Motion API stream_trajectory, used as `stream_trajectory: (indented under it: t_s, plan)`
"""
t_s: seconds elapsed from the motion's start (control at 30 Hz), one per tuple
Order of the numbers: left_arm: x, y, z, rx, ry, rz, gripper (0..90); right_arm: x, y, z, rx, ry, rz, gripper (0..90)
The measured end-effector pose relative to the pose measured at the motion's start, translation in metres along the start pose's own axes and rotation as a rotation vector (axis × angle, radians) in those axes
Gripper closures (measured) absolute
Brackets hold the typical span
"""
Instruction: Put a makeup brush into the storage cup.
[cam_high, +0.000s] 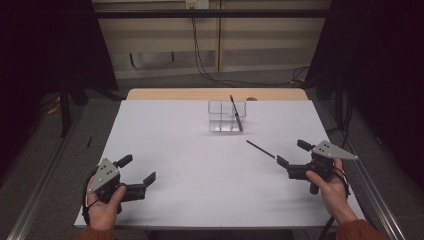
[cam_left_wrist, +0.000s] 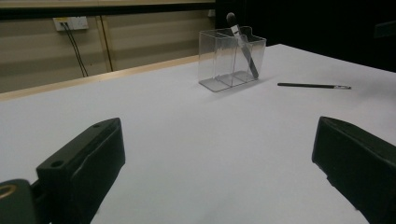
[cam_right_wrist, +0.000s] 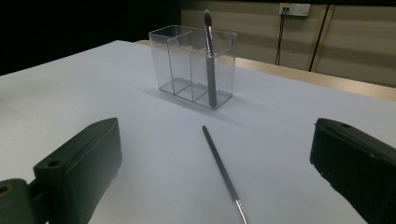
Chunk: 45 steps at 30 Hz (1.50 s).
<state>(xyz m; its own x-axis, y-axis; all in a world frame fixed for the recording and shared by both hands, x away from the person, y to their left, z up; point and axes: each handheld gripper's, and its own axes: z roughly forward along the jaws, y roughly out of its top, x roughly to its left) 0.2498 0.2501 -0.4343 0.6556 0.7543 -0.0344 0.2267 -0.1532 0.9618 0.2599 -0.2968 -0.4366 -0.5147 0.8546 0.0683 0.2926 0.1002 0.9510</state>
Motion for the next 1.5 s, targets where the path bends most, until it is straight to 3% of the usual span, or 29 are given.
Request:
stream_trajectory:
  t_s: [0.27, 0.57, 0.7, 0.83, 1.0, 1.13, 1.43, 1.5]
  plan:
    - [0.001, 0.0, 0.0, 0.001, 0.0, 0.003, 2.6, -0.006, 0.013, 0.015, -0.004, 0.011, -0.02, 2.0]
    - [0.0, 0.0, 0.0, 0.006, -0.003, 0.005, 2.6, -0.006, 0.021, 0.039, 0.038, 0.031, -0.07, 2.0]
    - [0.0, 0.001, -0.001, 0.001, -0.003, 0.009, 2.6, -0.008, 0.025, 0.048, 0.077, 0.065, -0.056, 2.2]
    - [0.0, 0.0, -0.001, 0.001, -0.003, 0.008, 2.6, -0.011, 0.029, 0.056, 0.088, 0.061, -0.057, 2.3]
    - [0.0, 0.001, -0.001, 0.003, -0.002, 0.012, 2.6, -0.014, 0.034, 0.063, 0.186, 0.098, -0.071, 1.4]
    - [0.001, 0.0, 0.0, 0.004, -0.003, 0.013, 2.6, -0.015, 0.039, 0.067, 0.236, 0.102, -0.086, 2.1]
    - [0.001, 0.0, 0.0, 0.003, -0.007, 0.012, 2.5, -0.022, 0.044, 0.076, 0.375, 0.157, -0.047, 2.9]
    - [0.001, 0.0, 0.0, 0.005, -0.006, 0.014, 2.5, -0.025, 0.044, 0.079, 0.428, 0.172, -0.044, 3.3]
